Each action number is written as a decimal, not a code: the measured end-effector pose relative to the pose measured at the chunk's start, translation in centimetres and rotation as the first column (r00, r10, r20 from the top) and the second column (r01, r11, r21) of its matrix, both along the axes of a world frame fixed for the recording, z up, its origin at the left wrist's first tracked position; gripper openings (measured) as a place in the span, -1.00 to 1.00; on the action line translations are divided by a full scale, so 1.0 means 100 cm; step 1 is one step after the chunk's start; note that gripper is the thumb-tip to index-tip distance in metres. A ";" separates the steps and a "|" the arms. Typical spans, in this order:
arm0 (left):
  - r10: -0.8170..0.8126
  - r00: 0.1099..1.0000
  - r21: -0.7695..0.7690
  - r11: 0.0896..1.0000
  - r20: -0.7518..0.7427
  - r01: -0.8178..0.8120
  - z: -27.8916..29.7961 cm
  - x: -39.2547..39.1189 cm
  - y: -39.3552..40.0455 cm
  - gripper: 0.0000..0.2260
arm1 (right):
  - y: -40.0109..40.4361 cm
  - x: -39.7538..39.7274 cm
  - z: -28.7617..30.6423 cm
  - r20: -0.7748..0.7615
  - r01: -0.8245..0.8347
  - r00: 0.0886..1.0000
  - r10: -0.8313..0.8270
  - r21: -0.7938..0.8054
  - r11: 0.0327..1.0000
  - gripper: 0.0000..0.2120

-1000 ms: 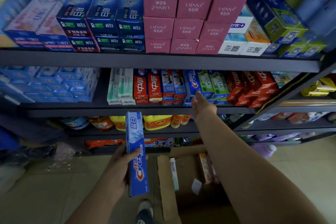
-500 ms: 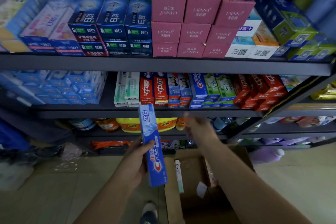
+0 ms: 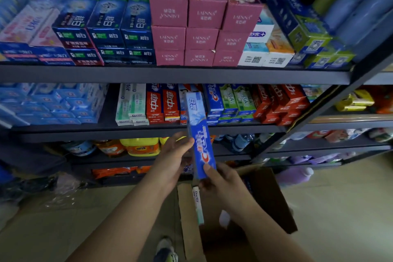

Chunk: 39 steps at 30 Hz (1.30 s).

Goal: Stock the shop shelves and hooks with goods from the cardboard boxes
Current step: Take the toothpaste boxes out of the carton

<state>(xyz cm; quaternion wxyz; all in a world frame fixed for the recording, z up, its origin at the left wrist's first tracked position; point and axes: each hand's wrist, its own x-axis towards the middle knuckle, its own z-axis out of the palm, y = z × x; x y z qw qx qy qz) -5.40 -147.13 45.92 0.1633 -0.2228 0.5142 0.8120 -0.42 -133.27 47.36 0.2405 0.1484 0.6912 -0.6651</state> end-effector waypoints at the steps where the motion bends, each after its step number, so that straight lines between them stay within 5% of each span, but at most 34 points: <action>1: 0.008 1.000 -0.009 1.000 -0.006 -0.008 0.001 0.000 -0.002 -0.74 | 0.003 -0.009 0.003 -0.018 0.010 1.000 -0.009 0.018 1.000 -0.78; 11: 0.083 0.989 -0.081 0.994 0.124 -0.074 -0.020 0.036 -0.035 -0.79 | 0.011 -0.126 0.007 0.008 0.260 0.966 -0.260 -0.039 0.965 -0.77; 15: 0.098 0.980 -0.126 0.989 0.174 -0.076 -0.030 0.052 -0.046 -0.81 | 0.007 -0.137 -0.006 0.102 0.470 0.876 -0.470 0.033 0.882 -0.68; 20: 0.106 0.970 -0.149 0.986 0.217 -0.074 -0.037 0.059 -0.058 -0.85 | 0.003 -0.137 -0.015 0.009 0.636 0.772 -0.636 -0.007 0.772 -0.82; 31: 0.059 0.965 -0.261 0.965 0.256 0.010 -0.047 0.070 -0.066 -0.85 | -0.001 -0.161 -0.018 -0.046 0.601 0.796 -0.603 0.171 0.781 -0.69; 39: -0.046 0.968 -0.354 0.925 0.247 0.134 -0.059 0.077 -0.067 -0.87 | 0.014 -0.135 -0.026 -0.160 0.546 0.835 -0.527 0.127 0.828 -0.73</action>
